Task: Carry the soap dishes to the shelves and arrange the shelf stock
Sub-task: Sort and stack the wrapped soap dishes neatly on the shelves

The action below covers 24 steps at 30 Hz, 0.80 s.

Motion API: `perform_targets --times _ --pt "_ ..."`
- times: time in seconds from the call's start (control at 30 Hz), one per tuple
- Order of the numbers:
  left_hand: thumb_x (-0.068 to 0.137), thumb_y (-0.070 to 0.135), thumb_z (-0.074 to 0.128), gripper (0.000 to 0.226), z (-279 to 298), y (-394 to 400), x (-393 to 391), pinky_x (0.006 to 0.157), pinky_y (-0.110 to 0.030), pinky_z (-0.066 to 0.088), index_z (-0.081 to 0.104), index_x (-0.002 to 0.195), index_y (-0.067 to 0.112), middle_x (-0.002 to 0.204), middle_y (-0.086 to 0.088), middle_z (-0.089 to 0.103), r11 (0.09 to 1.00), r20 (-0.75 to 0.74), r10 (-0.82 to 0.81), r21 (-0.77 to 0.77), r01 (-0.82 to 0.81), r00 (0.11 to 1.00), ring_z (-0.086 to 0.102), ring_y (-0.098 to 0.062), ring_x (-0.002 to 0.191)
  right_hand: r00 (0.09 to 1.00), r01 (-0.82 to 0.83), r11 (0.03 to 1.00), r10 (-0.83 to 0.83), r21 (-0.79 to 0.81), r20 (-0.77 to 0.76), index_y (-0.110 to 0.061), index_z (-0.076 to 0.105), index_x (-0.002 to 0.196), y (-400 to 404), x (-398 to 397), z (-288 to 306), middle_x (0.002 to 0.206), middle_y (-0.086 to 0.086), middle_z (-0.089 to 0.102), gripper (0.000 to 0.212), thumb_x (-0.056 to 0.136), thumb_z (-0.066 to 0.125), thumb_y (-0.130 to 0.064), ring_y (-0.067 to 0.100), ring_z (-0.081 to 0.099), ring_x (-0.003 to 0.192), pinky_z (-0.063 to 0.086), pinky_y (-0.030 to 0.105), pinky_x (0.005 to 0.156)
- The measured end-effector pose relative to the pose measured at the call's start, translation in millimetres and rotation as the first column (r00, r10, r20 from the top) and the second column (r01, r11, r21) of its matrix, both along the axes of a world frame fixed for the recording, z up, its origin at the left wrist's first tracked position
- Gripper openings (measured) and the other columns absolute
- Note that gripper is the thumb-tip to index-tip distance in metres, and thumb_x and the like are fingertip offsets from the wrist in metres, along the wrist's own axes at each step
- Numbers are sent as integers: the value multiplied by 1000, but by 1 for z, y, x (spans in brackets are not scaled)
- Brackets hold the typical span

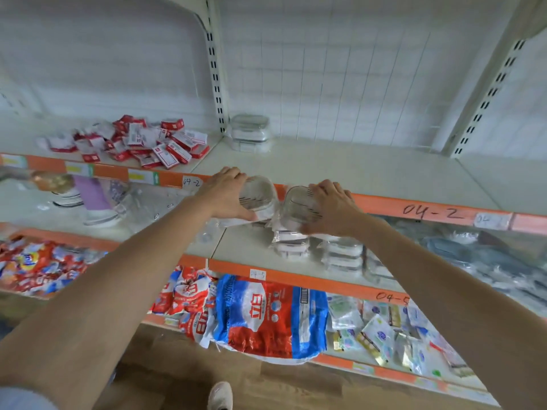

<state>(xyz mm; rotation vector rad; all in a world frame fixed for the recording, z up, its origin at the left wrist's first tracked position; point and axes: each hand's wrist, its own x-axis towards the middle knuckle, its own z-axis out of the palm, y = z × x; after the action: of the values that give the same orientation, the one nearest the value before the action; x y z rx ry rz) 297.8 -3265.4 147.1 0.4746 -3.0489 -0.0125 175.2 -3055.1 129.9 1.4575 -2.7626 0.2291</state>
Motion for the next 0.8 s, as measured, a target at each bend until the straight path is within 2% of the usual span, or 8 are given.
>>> perform_targets --times 0.23,0.4,0.57,0.67,0.8 --pt "67 60 76 100 25 -23 -12 103 -37 37 35 144 11 137 -5 38 998 -5 58 34 -57 998 35 -21 128 999 -19 999 18 -35 -38 -12 23 146 -22 -22 18 140 6 31 96 74 69 -57 25 29 132 23 38 110" --pt "69 56 76 103 37 -48 -42 112 -34 26 30 148 10 150 -7 28 999 -14 37 32 -36 999 24 -23 139 998 -6 998 3 -56 -60 -12 26 143 -45 -51 29 137 6 33 95 73 70 -58 25 31 130 23 37 109" --pt "69 58 75 108 43 -82 -73 115 -42 25 23 151 12 155 -7 21 998 49 35 42 -37 998 18 -23 143 998 43 996 -47 -76 -46 -14 27 142 -68 -85 39 137 4 34 93 72 71 -56 23 31 128 24 36 108" --pt "70 56 76 106 47 -107 -86 114 -37 23 24 151 11 154 -7 24 999 88 36 30 -39 996 22 -23 141 997 81 990 -82 -117 2 -15 28 143 -92 -106 48 138 3 34 93 72 72 -56 23 31 128 27 37 107" --pt "68 57 77 106 51 -144 -97 112 -37 29 26 150 14 150 -6 31 997 49 59 49 -61 997 28 -23 137 995 94 988 -90 -126 40 -15 29 144 -131 -125 51 138 4 35 92 73 73 -54 24 32 129 28 38 106"
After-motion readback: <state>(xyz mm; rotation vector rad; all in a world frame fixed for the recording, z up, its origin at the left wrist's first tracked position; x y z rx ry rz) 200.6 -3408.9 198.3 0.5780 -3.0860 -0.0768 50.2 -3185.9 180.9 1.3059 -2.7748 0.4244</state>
